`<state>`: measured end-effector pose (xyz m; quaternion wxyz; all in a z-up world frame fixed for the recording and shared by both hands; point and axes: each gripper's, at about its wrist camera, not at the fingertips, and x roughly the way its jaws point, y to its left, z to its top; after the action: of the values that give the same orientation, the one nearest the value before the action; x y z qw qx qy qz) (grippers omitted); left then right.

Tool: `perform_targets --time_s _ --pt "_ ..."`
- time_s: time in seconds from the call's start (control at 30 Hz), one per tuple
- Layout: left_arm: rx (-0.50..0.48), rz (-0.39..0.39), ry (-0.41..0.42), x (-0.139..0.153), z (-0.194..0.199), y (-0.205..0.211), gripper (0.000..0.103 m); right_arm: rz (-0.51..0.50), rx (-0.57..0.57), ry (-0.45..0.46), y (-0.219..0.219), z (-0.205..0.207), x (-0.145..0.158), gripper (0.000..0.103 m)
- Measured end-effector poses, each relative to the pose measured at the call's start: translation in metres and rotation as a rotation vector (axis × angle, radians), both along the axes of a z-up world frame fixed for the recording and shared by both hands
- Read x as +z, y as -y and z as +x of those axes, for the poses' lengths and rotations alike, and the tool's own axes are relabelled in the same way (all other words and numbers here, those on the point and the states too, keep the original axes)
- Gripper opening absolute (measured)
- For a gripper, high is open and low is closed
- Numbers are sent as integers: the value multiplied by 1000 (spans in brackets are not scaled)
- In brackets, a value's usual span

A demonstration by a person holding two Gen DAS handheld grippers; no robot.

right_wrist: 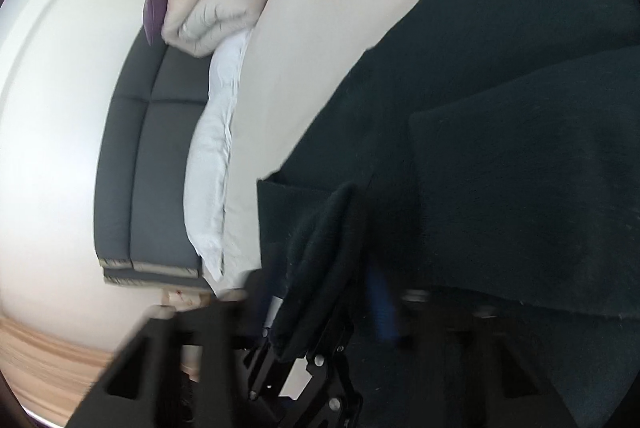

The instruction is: Fold small clothes

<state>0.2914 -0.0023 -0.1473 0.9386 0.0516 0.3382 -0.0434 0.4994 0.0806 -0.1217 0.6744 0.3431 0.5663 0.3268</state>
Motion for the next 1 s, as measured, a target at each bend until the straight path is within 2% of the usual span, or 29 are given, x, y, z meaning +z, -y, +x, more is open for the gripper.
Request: perform_targets --time_s 0.07,0.17,0.3,0.37,0.5,0.7,0.83,1.0 --pt "-3 -17 -9 2 4 -3 8 -30 11 34 0 -3 3 10" --pt "-39 -74 -30 8 -2 -4 13 -66 2 69 9 -6 11 9" --pt "-85 -236 -73 16 -18 -19 15 -95 -47 105 41 -8 19 9" --pt "-76 -293 -63 21 -27 -31 15 -111 -90 102 67 -8 19 9" --pt "-7 -406 -57 25 -25 -68 15 -144 -178 93 121 -8 17 9" --pt "145 -551 -95 22 16 -142 15 -208 -253 81 177 -2 14 9" --pt "168 -552 -117 25 44 -165 15 -238 -282 61 198 1 6 9" --pt "116 -497 -130 38 78 -151 15 -282 -285 58 218 1 4 9"
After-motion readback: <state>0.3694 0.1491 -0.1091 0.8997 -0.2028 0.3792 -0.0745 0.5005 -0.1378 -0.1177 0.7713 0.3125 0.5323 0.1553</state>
